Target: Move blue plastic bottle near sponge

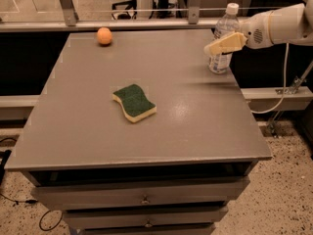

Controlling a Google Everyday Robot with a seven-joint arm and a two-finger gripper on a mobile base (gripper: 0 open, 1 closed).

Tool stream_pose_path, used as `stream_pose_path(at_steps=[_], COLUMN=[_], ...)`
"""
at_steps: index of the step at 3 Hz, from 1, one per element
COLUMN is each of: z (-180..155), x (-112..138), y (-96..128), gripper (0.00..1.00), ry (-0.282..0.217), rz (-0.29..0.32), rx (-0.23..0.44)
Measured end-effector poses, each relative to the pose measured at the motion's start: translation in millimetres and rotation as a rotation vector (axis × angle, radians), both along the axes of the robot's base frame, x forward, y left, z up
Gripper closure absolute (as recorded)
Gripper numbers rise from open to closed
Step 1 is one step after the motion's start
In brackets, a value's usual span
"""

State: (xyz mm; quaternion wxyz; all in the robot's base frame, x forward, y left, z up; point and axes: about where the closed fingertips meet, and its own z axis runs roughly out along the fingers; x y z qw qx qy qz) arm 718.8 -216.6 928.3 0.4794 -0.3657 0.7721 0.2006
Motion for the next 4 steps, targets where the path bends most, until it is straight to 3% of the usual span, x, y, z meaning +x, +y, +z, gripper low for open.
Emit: stream_pose_path(at_steps=[2, 3, 4], z=[-1.4, 18.2, 64.9], x=[0.5, -7.0, -21.7], y=[9.7, 23.7, 49.2], gripper=[0.59, 0.83, 1.0], ry=[-0.019, -0.057, -0.134], rz=[0.025, 0.065, 0.132], rx=[0.002, 0.012, 0.042])
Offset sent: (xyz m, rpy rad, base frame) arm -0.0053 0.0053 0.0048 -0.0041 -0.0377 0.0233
